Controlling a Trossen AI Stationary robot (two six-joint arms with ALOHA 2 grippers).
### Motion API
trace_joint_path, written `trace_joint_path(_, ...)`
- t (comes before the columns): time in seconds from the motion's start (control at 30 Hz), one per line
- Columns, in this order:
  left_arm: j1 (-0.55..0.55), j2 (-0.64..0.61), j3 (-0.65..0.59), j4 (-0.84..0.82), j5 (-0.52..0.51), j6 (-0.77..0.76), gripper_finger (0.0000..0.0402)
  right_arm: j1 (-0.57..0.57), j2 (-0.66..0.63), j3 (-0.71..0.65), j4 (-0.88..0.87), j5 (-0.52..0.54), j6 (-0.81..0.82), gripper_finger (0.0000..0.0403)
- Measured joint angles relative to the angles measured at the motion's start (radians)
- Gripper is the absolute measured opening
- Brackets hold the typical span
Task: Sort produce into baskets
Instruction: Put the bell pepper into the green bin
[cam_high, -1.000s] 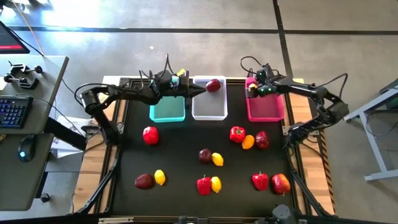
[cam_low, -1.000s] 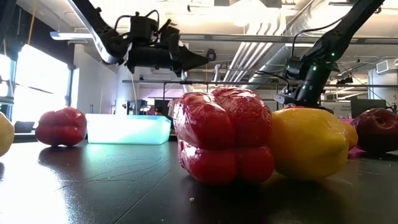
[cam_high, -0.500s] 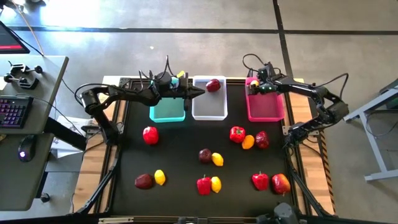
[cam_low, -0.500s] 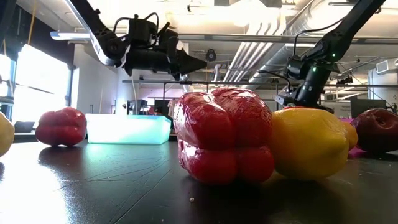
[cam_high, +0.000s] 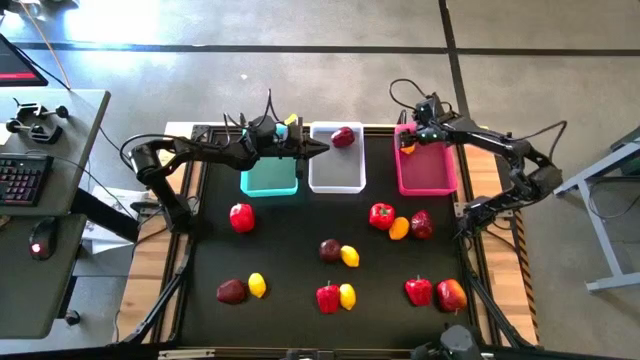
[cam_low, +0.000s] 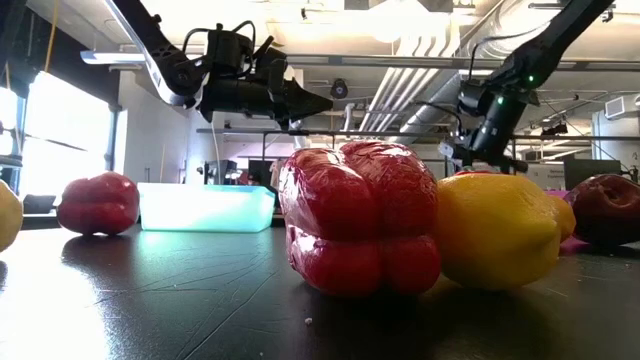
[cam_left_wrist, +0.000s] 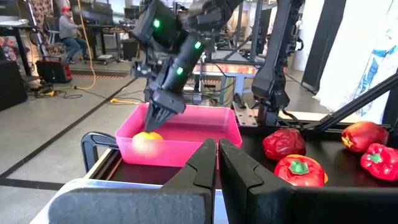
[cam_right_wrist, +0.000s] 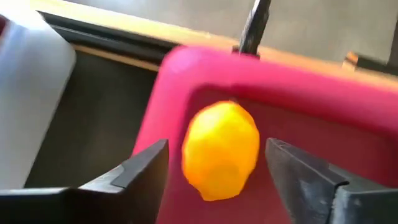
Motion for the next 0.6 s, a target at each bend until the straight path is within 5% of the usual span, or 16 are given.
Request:
trace_joint_path(0.33,0.0,0.0,0.0,0.0,0.0,0.0,0.0005,0.227,-0.213,0.026,-0.096,0.052,-0.045,0.0015)
trace_joint_path(0.6,0.0,0.0,0.0,0.0,0.002,0.006,0.0005,0.559,-0.264,0.026,-0.193,0.049,0.061,0.0035)
